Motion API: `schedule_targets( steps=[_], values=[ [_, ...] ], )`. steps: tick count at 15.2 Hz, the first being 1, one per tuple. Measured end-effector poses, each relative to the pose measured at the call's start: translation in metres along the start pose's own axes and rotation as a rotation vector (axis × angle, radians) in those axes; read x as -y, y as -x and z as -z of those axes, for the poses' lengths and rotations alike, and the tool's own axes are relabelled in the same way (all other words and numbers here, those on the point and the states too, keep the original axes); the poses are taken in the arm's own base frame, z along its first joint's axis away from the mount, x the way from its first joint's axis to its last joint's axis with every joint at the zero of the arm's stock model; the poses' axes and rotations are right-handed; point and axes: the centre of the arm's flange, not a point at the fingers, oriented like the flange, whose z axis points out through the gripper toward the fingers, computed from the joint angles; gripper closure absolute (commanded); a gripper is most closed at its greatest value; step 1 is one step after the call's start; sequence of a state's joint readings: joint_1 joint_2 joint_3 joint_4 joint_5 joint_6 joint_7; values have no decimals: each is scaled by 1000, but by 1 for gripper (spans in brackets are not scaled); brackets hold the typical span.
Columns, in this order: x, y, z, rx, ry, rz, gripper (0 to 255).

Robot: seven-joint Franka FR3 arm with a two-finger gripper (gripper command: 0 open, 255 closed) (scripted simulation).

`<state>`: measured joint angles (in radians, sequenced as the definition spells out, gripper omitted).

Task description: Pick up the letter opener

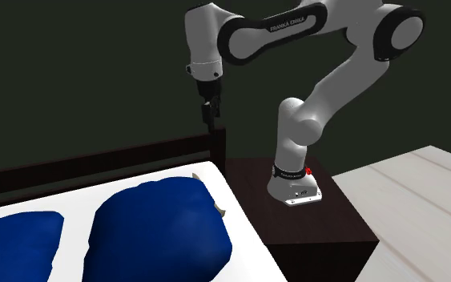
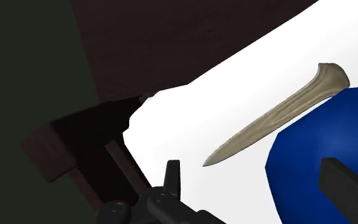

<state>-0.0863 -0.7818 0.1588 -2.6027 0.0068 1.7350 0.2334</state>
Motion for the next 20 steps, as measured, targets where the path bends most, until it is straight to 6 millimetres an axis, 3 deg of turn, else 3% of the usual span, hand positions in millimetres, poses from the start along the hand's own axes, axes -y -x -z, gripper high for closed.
schedule_targets(
  steps=[10,16,20],
  values=[
    [24,-40,-119,14,-69,-541,0],
    [26,-71,-193,21,-110,-865,0],
    [28,-76,-221,21,-122,-949,0]
  ],
)
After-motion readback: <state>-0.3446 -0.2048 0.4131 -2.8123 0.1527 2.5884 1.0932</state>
